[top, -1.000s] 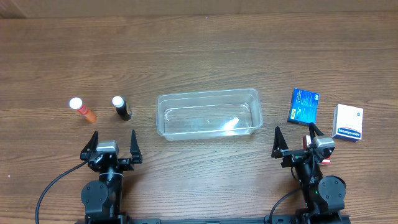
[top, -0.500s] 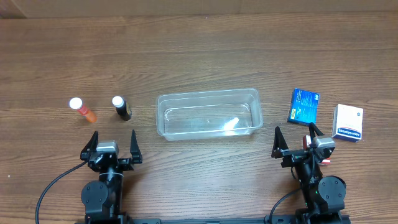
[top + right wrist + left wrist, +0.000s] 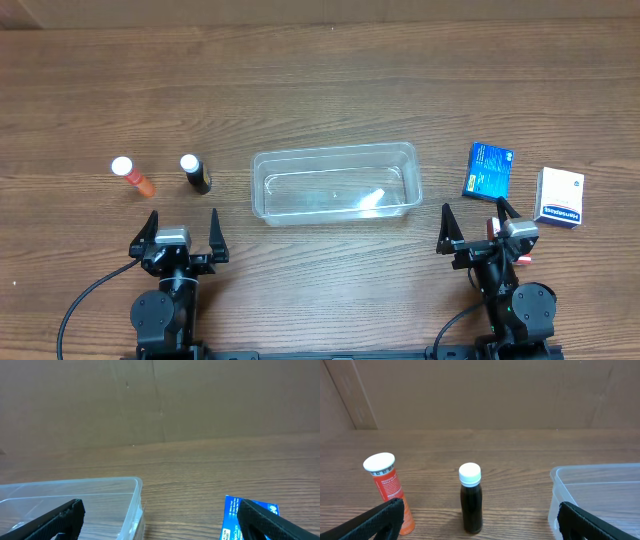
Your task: Pack container
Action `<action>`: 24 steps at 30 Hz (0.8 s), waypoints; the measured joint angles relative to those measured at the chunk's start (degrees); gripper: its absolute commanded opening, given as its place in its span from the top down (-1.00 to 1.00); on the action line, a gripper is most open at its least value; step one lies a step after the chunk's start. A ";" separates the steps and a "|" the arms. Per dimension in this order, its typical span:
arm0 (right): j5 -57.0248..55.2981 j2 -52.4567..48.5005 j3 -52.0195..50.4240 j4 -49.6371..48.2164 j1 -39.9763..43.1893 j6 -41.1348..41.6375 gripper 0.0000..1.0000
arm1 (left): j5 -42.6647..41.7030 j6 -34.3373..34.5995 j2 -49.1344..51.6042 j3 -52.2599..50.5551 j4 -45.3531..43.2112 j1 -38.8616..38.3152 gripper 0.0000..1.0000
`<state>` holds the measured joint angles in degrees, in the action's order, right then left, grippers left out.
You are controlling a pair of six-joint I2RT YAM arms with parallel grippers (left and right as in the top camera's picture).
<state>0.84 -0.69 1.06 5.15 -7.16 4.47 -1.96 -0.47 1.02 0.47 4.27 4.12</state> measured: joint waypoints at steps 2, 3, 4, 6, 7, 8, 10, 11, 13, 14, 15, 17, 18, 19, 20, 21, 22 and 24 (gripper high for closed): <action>0.37 0.00 0.00 0.02 0.00 0.00 -1.00 | 0.00 0.00 0.00 0.00 0.00 0.00 -1.00; 0.44 0.00 0.00 0.04 0.00 -0.02 -1.00 | 0.00 0.00 0.02 -0.02 -0.61 0.00 -0.99; 0.44 0.00 0.00 0.04 0.00 0.07 -1.00 | 0.00 0.00 0.02 -0.02 -1.57 0.00 -1.00; 0.44 -0.28 0.00 -0.02 0.00 1.73 -1.00 | 0.00 0.00 0.02 -0.02 -0.31 0.00 -1.00; 0.46 -0.55 0.00 0.02 0.00 2.49 -1.00 | 0.00 0.00 0.09 0.00 -0.02 0.00 -1.00; 0.48 -0.92 0.00 0.37 0.00 3.48 -1.00 | 0.00 0.00 0.11 -0.02 0.00 0.00 -1.00; 0.72 -2.32 0.22 3.15 0.00 4.94 -1.00 | 0.00 0.00 0.11 -0.02 -0.02 0.00 -1.00; 0.68 -3.06 0.90 4.79 0.00 5.20 -1.00 | 0.00 0.02 0.11 -0.02 -0.02 0.00 -1.00; 0.85 -6.62 5.18 10.47 0.00 5.79 -1.00 | 0.00 0.02 0.11 -0.02 0.00 0.00 -1.00; 1.03 -9.79 9.29 12.85 0.00 6.05 -1.00 | 0.00 0.02 0.13 -0.02 0.00 0.00 -1.00; 1.31 -11.82 12.39 14.67 0.00 6.08 -1.00 | 0.00 0.02 0.11 -0.02 -0.02 0.00 -1.00; 1.79 -17.38 20.37 20.33 0.00 6.21 -0.99 | 0.00 0.02 0.11 0.00 0.04 0.00 -1.00; 1.90 -20.41 24.92 24.39 0.00 6.27 -1.00 | 0.00 0.02 0.13 0.00 0.04 0.00 -1.00; 1.95 -23.43 29.20 27.74 0.00 6.29 -1.00 | 0.00 0.02 0.13 0.00 0.00 0.00 -1.00; 1.95 -26.49 33.05 31.06 0.00 6.25 -1.00 | -0.02 0.09 0.11 0.00 0.02 0.00 -1.00; 1.95 -29.86 36.94 33.92 0.00 6.27 -1.00 | -0.02 1.11 0.13 0.00 0.02 0.00 -1.00; 1.95 -33.92 41.09 37.64 0.00 6.32 -1.00 | 0.00 3.65 0.11 0.00 0.00 0.00 -1.00; 2.12 -41.03 46.69 43.19 0.00 6.27 -1.00 | -0.46 8.55 0.13 0.00 0.02 0.00 -1.00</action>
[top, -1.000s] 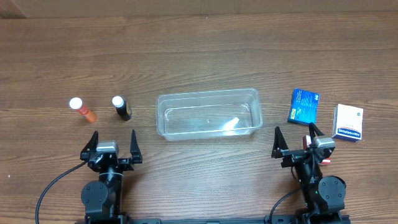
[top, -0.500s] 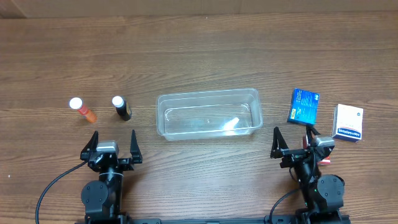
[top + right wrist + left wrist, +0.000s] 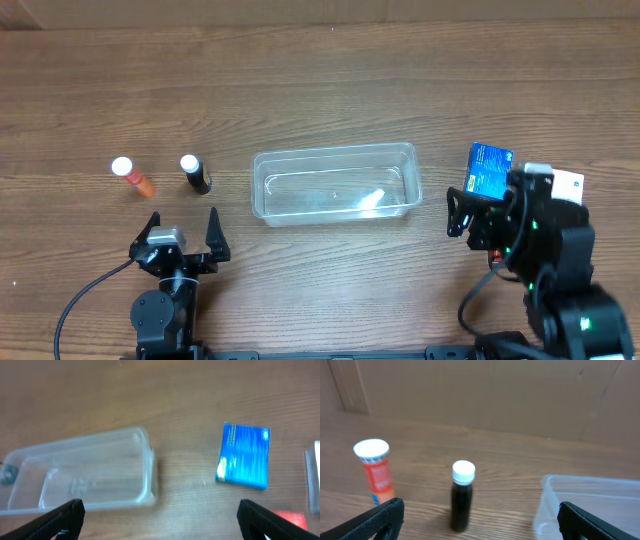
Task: Pack container
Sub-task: 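Reach the left gripper to the dark bottle and grasp it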
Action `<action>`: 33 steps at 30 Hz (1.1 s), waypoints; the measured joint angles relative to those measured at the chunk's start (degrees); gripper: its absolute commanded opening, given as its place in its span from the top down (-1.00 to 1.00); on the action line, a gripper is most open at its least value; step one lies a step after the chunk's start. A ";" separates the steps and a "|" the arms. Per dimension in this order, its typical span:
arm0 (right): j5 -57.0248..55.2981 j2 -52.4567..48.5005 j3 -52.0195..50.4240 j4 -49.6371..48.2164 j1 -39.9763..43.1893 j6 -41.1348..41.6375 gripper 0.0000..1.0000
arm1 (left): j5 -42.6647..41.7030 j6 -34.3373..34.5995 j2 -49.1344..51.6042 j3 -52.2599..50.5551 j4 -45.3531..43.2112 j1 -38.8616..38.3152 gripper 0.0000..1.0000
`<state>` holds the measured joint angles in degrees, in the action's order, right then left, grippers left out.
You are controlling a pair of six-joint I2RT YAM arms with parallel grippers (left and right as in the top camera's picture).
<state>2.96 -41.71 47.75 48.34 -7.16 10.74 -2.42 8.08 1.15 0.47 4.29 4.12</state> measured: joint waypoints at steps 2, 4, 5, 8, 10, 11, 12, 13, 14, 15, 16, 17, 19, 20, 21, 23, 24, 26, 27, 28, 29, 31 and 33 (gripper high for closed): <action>1.18 -7.10 3.52 3.15 0.00 -0.02 -1.00 | -0.70 4.20 0.02 0.26 0.94 0.00 -1.00; 2.34 -11.63 5.07 5.11 0.00 -0.02 -1.00 | -0.85 5.84 0.15 2.71 6.21 0.00 -1.00; 2.80 -13.51 5.42 5.38 0.00 -0.04 -1.00 | -0.98 6.49 0.24 4.28 9.51 0.00 -1.00; 3.39 -16.76 5.53 5.68 0.00 -0.13 -1.00 | -1.11 7.06 3.82 11.54 13.77 0.00 -1.00; 3.72 -16.96 5.62 5.64 0.00 -0.26 -1.00 | -1.29 7.15 9.38 18.25 17.79 0.00 -1.00; 3.74 -16.96 5.70 5.62 0.00 -0.26 -1.00 | -1.33 7.23 13.81 22.34 19.65 0.00 -1.00; 3.96 -16.96 5.77 5.64 0.00 -0.24 -1.00 | -1.33 7.30 18.99 27.28 22.43 0.00 -1.00; 4.11 -16.96 5.84 5.66 0.00 -0.26 -1.00 | -1.46 7.32 24.35 32.24 25.38 0.00 -1.00; 4.17 -16.96 5.90 5.70 0.00 -0.24 -1.00 | -1.55 7.21 30.16 38.62 30.51 -0.02 -1.00; 4.07 -16.96 5.95 5.70 0.00 -0.28 -1.00 | -1.68 6.60 38.60 47.34 35.23 0.00 -1.00; 4.15 -16.96 5.97 5.68 0.00 -0.28 -1.00 | -1.70 6.12 43.01 53.31 41.31 -0.02 -1.00; 4.13 -16.96 5.99 5.64 0.00 -0.28 -1.00 | -1.70 5.49 45.83 57.13 44.63 0.00 -1.00; 4.22 -16.96 6.14 5.66 0.00 -0.26 -1.00 | -1.73 4.85 54.36 70.05 56.96 0.00 -1.00; 4.15 -16.96 6.16 5.68 0.00 -0.28 -1.00 | -1.73 4.63 58.75 76.06 60.70 0.00 -1.00; 4.15 -16.96 6.21 5.68 0.00 -0.28 -1.00 | -1.73 4.33 61.07 78.79 63.82 0.00 -1.00; 4.17 -16.96 6.25 5.66 0.00 -0.28 -1.00 | -1.73 3.30 64.13 81.50 67.87 0.00 -1.00; 4.13 -16.96 6.25 5.66 0.00 -0.24 -1.00 | -1.70 3.06 66.66 83.82 69.64 0.00 -1.00; 4.17 -16.96 6.27 5.68 0.00 -0.28 -1.00 | -1.70 2.89 71.49 88.41 74.55 0.00 -1.00; 4.17 -16.96 6.27 5.70 0.00 -0.26 -1.00 | -1.70 2.86 73.42 89.53 75.36 0.00 -1.00; 4.15 -16.96 6.27 5.68 0.00 -0.26 -1.00 | -1.70 2.89 76.19 90.66 75.71 0.00 -1.00; 4.13 -16.96 6.27 5.68 0.00 -0.26 -1.00 | -1.70 2.86 78.66 90.79 75.71 0.00 -1.00; 4.17 -16.96 6.27 5.68 0.00 -0.28 -1.00 | -1.57 2.47 84.39 90.79 75.45 0.00 -1.00; 4.15 -16.96 6.27 5.68 0.00 -0.26 -1.00 | -1.07 2.36 88.30 90.84 75.01 0.00 -1.00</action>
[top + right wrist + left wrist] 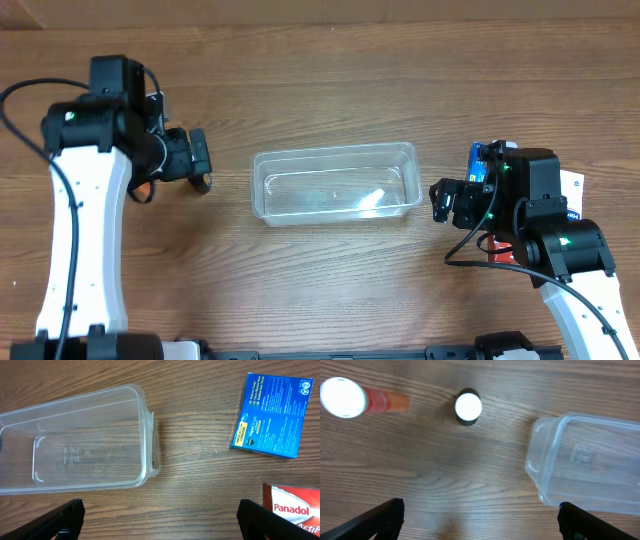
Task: Pack container
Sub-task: 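Reach the left gripper to the dark bottle and grasp it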
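A clear plastic container (335, 185) lies at the table's middle, with nothing in it; its ends show as the container (590, 460) and the container (75, 440). To its left stand a black bottle with a white cap (468, 406) and an orange tube with a white cap (342, 397). My left gripper (185, 160) hangs open above them, looking straight down. Right of the container lie a blue box (272, 410), a red Panadol box (295, 507) and a white box (572, 187). My right gripper (445, 200) is open between container and blue box.
Bare wooden table (320, 80) lies behind the container and in front of it. The left arm (80, 220) reaches up the left side, and the right arm (570, 260) covers part of the boxes.
My left arm was low at the table's front edge; now it is raised over the black bottle and orange tube, looking down. The right gripper has shifted slightly left, nearer the container's end. Both remain open.
Both arms first sat low at the front edge, grippers open, looking level across the table. Then the right arm was up near the blue box while the left stayed low. Now both hang above the table, looking down. No object has moved.
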Action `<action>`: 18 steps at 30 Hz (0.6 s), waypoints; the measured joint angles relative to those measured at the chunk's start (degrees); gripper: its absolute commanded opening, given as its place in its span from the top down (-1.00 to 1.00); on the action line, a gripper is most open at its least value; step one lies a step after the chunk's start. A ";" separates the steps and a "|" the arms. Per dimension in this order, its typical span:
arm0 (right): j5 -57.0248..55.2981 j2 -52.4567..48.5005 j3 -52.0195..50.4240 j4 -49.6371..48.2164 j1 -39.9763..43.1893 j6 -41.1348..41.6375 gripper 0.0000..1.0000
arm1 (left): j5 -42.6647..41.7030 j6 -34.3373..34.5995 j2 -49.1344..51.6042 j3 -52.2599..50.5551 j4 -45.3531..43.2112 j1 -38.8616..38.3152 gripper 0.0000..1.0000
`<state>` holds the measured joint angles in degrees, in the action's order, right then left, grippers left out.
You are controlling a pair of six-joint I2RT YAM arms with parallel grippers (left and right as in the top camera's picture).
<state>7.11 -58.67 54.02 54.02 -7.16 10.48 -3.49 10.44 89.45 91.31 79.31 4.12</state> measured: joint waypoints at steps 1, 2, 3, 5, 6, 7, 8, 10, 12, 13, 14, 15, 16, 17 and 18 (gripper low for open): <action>0.02 0.00 0.00 0.00 0.00 0.00 -1.00 | 0.46 -0.11 2.99 0.04 -0.07 0.00 -1.00; 0.00 0.00 0.00 0.00 0.00 -0.02 -1.00 | 0.87 -0.13 5.62 0.07 -0.17 0.00 -1.00; -0.02 0.00 0.00 0.00 0.00 0.00 -1.00 | 1.31 -0.13 7.82 0.09 -0.35 0.00 -1.00; 0.02 0.00 0.00 0.02 0.00 0.00 -1.00 | 2.43 -0.15 12.50 0.09 -1.75 0.00 -1.00; 0.00 0.00 0.00 0.02 0.00 0.00 -1.00 | 2.71 -0.15 14.43 0.09 -2.38 0.00 -1.00; 0.00 0.00 0.00 0.04 0.00 0.00 -1.00 | 2.89 -0.17 15.96 0.09 -3.32 0.00 -1.00; 0.00 0.00 0.00 0.07 0.00 0.00 -1.00 | 3.08 -0.28 17.59 0.09 -4.50 0.00 -1.00; 0.02 0.00 0.00 0.15 -0.02 -0.02 -1.00 | 3.28 -0.35 20.15 0.09 -6.01 0.00 -0.79; 0.02 0.00 0.00 0.15 0.00 0.00 -1.00 | 3.32 -0.59 21.99 0.09 -7.87 0.00 -0.44; 0.00 0.00 0.00 0.17 0.00 0.00 -1.00 | 3.39 -0.94 22.49 0.09 -8.63 0.00 -0.30; 0.02 0.00 0.00 0.17 0.00 -0.02 -1.00 | 3.43 -1.05 22.71 0.09 -8.90 0.00 -0.08; 0.02 0.00 0.00 0.20 0.00 -0.02 -1.00 | 3.50 -1.29 22.77 0.09 -8.90 0.00 0.04; 0.02 0.00 0.00 0.20 0.00 -0.04 -1.00 | 3.56 -1.57 22.86 0.09 -8.92 0.00 0.11; 0.00 0.00 0.00 0.17 0.00 -0.02 -1.00 | 3.56 -1.70 22.86 0.09 -8.90 0.00 0.16; 0.02 0.00 0.00 0.22 0.00 -0.02 -1.00 | 3.58 -1.60 22.86 0.09 -8.92 0.00 0.30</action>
<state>7.14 -58.67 54.02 54.24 -7.16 10.46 0.10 8.84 112.31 91.39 70.39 4.12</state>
